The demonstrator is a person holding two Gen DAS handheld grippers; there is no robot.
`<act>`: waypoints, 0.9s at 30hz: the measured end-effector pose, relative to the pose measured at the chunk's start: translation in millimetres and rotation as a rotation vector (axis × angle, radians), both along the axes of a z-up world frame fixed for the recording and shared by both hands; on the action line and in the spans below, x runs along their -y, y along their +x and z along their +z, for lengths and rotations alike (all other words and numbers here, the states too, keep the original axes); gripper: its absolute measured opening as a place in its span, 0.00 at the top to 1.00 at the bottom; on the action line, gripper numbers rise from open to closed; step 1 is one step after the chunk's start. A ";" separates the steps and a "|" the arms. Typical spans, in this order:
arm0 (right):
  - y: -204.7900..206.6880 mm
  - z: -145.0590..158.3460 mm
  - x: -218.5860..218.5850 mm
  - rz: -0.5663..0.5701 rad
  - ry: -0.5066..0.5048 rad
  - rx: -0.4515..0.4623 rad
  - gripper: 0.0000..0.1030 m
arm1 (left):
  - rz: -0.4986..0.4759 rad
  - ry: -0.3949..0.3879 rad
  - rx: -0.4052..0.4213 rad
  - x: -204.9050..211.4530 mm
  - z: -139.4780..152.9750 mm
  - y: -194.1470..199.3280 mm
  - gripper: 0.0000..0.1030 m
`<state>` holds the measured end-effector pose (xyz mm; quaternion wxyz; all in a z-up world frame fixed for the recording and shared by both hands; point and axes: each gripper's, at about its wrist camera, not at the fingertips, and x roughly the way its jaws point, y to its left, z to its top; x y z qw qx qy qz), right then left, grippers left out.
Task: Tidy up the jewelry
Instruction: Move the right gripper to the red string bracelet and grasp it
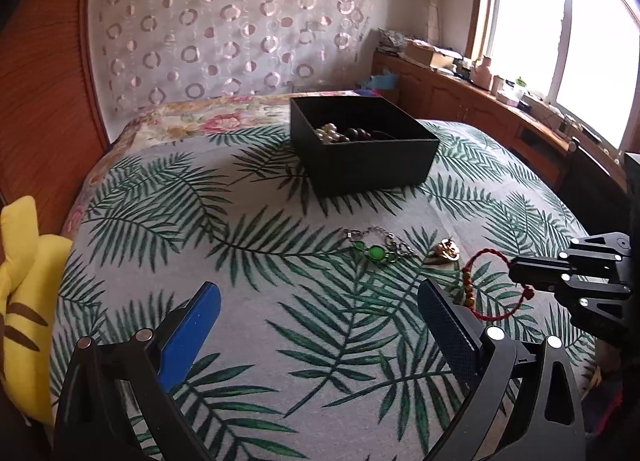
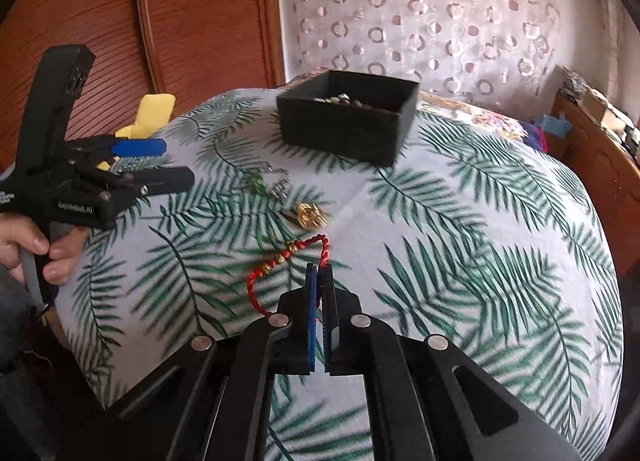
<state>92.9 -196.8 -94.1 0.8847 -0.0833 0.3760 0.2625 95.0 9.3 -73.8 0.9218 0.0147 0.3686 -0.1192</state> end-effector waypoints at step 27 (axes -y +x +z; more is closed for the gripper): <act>-5.9 -9.7 6.6 -0.004 0.036 -0.002 0.97 | -0.077 0.013 -0.119 40.6 -17.2 57.8 0.49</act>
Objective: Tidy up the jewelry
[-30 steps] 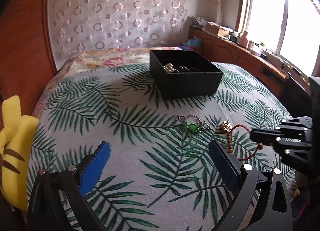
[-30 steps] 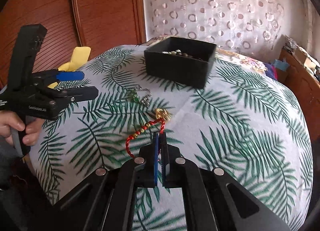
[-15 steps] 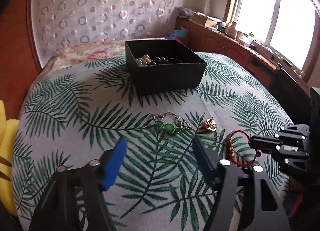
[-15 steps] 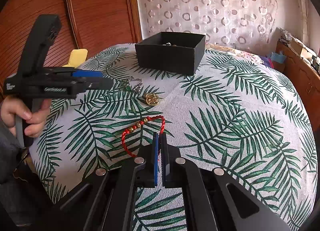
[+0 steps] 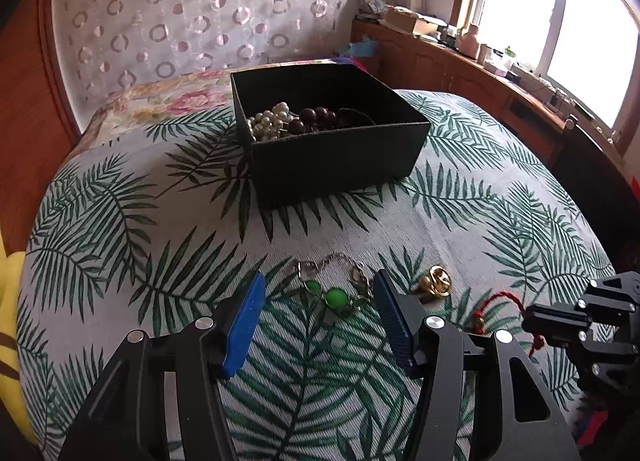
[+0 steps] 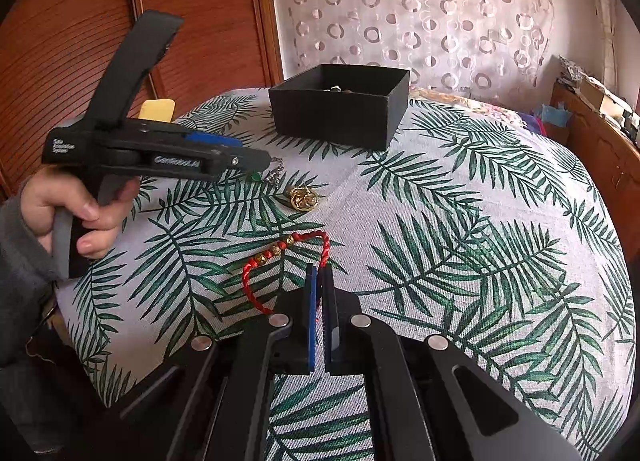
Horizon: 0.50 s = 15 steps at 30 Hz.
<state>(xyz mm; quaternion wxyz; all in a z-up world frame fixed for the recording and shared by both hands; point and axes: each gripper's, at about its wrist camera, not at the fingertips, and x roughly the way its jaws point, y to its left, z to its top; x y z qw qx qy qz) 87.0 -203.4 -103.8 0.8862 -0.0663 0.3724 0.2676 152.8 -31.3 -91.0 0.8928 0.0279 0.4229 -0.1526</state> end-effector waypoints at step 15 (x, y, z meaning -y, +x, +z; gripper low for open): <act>-0.4 0.0 -0.2 0.004 -0.004 0.002 0.97 | -0.029 0.073 0.007 6.3 -4.2 10.4 0.98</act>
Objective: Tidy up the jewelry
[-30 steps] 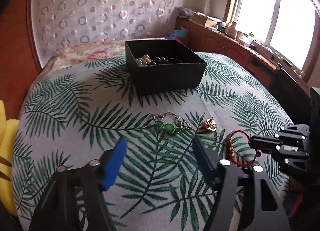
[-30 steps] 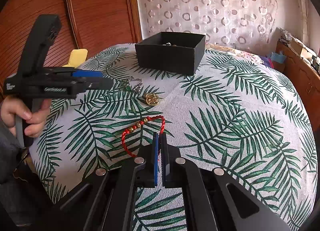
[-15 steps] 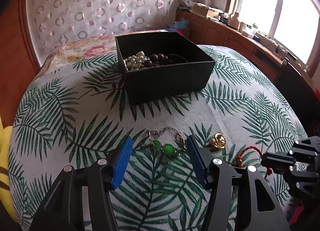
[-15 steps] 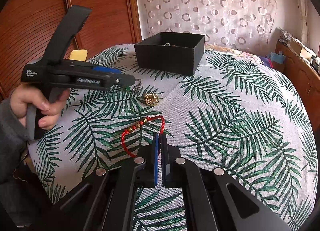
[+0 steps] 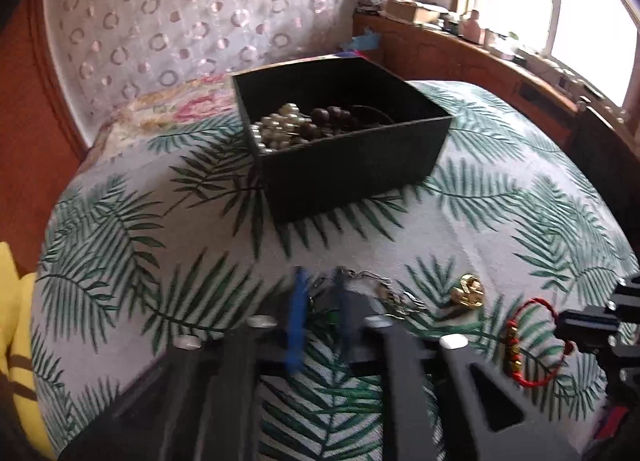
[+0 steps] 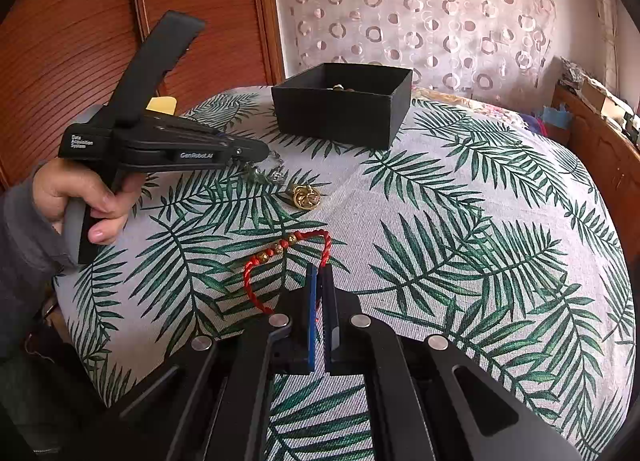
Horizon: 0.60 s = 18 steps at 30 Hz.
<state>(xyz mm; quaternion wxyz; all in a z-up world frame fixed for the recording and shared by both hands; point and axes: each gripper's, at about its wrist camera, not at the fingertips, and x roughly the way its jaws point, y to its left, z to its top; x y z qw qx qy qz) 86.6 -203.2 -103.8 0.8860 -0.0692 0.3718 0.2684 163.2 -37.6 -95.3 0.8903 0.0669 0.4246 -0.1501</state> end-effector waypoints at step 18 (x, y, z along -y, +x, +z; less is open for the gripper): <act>-1.8 3.3 -0.4 0.004 0.001 0.005 0.97 | 0.002 -0.106 0.110 -15.8 42.0 -41.9 0.99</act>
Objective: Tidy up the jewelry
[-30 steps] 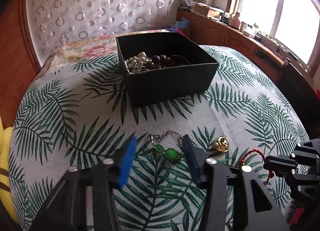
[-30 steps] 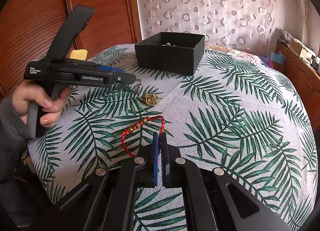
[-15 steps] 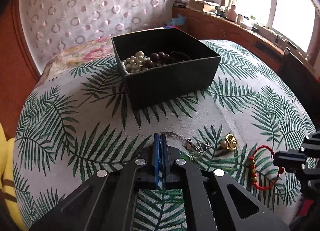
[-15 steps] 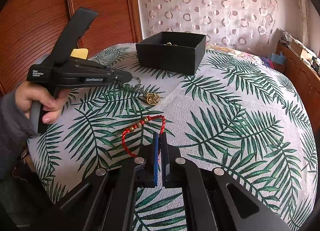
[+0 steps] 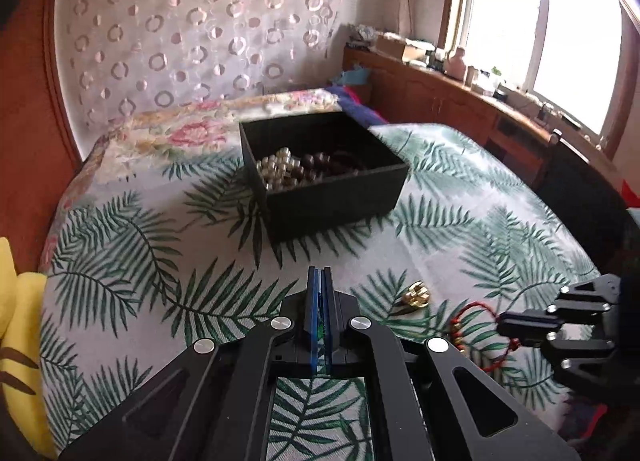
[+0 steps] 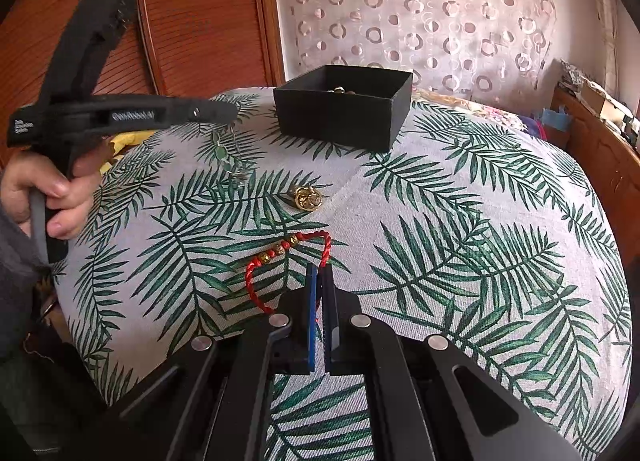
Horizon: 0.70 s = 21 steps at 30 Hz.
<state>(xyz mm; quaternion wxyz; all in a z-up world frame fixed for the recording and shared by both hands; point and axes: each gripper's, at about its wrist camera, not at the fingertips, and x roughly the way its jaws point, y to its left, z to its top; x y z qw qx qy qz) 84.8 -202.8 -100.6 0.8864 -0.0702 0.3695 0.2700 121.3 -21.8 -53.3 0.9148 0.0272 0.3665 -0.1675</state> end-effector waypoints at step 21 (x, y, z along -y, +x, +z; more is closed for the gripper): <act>43.3 89.5 -6.3 0.043 0.044 0.193 0.97 | -0.026 -0.034 0.137 14.9 63.4 11.1 0.99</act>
